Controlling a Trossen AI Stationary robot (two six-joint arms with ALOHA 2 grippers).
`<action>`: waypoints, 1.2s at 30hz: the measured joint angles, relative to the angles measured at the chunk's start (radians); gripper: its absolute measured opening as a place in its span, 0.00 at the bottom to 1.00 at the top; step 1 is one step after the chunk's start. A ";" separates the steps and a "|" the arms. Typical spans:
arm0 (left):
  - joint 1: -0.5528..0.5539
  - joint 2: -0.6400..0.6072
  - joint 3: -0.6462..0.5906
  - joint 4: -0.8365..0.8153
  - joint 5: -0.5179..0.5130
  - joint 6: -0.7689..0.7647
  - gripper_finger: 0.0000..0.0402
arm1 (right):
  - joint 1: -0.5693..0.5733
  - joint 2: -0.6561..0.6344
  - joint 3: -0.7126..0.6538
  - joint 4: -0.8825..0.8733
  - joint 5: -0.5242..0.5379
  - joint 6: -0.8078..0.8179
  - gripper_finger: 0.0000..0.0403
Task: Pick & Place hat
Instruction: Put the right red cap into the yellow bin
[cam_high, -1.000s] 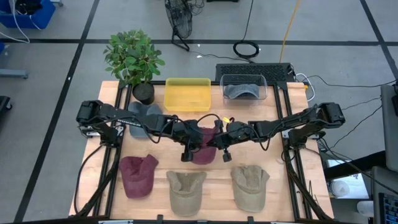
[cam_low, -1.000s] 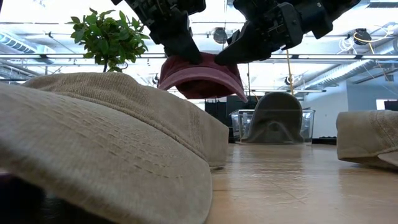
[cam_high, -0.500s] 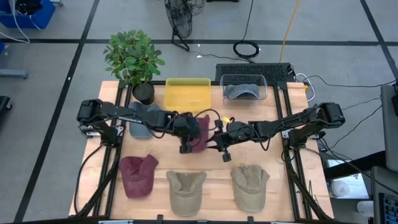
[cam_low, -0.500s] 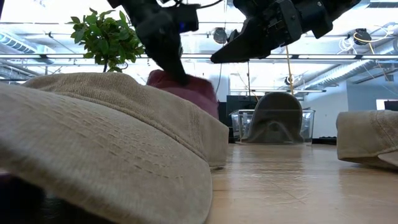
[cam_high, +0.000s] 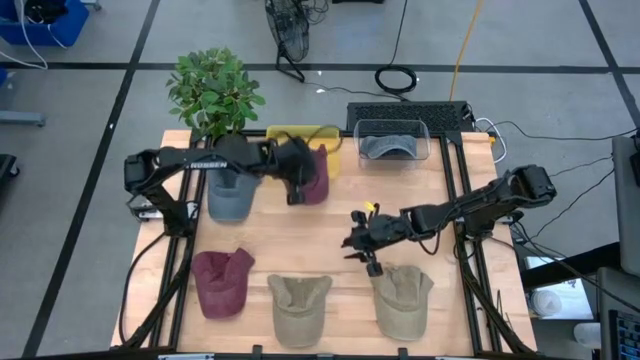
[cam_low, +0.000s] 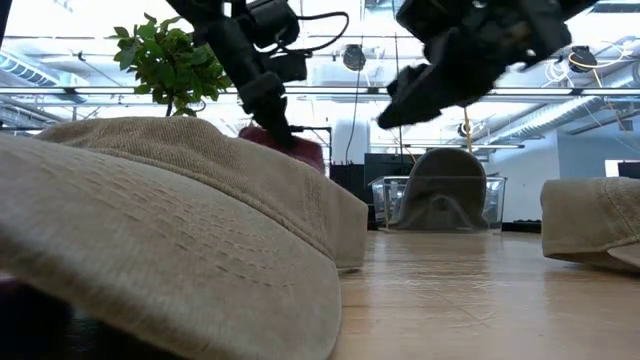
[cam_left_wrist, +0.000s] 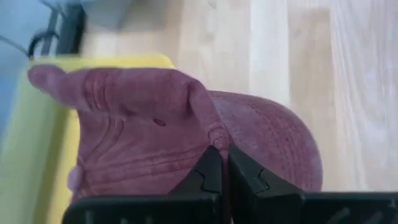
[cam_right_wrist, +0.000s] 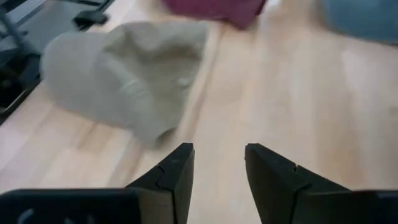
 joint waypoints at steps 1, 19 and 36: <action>0.021 -0.007 0.000 0.010 0.024 0.018 0.03 | 0.012 0.000 -0.014 0.007 0.000 0.006 0.32; 0.295 -0.044 0.006 0.061 0.288 0.237 0.02 | 0.042 0.000 -0.234 0.327 0.057 0.066 0.31; 0.403 0.045 0.006 0.095 0.404 0.389 0.06 | 0.041 0.000 -0.235 0.361 0.060 0.037 0.31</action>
